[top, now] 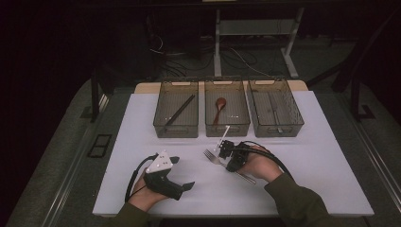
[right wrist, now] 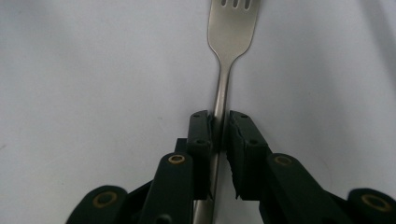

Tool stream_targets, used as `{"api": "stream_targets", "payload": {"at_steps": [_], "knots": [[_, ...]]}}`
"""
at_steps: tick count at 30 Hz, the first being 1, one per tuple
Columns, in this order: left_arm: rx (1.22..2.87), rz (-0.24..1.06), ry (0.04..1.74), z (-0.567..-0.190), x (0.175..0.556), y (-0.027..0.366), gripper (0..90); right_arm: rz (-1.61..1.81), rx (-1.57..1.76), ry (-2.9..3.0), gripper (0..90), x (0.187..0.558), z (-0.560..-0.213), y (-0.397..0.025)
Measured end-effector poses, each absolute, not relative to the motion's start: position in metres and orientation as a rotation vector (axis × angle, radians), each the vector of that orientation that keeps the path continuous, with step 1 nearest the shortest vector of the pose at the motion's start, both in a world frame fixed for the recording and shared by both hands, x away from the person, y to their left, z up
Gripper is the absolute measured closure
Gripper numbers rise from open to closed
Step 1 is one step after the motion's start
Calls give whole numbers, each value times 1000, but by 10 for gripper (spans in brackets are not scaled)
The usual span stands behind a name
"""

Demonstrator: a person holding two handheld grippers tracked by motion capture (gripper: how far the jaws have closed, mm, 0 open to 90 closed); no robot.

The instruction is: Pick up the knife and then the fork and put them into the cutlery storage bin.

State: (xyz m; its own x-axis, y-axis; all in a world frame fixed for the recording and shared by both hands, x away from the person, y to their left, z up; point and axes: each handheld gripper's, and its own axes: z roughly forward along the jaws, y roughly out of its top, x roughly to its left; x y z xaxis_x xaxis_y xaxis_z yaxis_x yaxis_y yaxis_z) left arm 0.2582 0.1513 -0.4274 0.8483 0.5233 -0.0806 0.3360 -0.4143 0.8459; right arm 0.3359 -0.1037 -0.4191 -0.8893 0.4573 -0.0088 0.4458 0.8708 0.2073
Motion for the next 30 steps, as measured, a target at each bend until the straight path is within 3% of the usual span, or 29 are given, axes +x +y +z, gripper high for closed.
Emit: {"api": "stream_targets", "payload": {"at_steps": [15,22,30], "knots": [[2036,237,633,-428,258,152,0,381,770,2992,847,335,-418,-109],[2043,237,633,-428,259,152,0,577,821,2939,848,340,-405,-138],[2037,239,640,-428,259,152,0,855,983,2799,848,348,-365,-189]]}}
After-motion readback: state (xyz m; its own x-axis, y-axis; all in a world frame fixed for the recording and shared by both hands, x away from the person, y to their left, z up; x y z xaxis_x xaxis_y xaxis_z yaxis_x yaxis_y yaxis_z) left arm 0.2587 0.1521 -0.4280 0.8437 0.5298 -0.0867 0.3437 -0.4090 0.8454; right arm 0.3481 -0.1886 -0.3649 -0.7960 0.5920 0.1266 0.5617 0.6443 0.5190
